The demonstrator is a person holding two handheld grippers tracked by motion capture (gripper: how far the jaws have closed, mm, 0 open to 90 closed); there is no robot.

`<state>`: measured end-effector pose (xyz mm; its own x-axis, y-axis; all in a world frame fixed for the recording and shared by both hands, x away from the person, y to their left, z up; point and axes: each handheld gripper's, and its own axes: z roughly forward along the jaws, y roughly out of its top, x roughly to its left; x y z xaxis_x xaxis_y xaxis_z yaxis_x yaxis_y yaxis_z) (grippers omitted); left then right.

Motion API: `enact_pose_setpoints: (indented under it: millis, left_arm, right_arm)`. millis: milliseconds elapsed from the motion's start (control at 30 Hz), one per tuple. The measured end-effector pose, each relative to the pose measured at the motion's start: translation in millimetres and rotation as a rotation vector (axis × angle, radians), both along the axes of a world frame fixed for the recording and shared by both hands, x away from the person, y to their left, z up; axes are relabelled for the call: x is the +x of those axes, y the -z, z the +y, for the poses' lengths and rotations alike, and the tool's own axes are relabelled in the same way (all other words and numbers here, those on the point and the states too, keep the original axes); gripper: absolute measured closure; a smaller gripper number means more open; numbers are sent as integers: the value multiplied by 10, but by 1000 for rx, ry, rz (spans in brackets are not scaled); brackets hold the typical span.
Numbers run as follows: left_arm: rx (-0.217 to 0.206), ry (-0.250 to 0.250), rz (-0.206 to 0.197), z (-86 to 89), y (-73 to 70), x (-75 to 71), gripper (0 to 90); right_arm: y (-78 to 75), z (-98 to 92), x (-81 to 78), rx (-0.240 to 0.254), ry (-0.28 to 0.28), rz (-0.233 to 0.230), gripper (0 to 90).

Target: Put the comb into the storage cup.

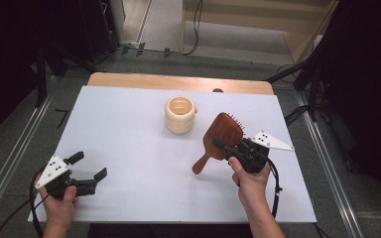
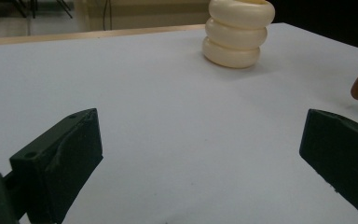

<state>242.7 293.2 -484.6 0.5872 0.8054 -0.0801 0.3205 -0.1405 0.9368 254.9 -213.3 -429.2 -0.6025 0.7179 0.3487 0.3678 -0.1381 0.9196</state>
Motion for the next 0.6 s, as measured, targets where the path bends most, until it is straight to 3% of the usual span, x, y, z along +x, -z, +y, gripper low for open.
enact_pose_setpoints:
  millis: [133, 367, 600]
  left_arm:
    - [-31, -10, 12, 62, 41, 0, 0]
    - [-26, 5, 6, 28, 74, -13, 0]
    - [-59, 10, 7, 55, 82, -12, 0]
  right_arm:
    - [-33, -26, 21, -10, 5, -11, 531]
    - [-75, -52, 88, -23, 10, -9, 533]
    - [-174, -28, 153, -33, 9, -23, 534]
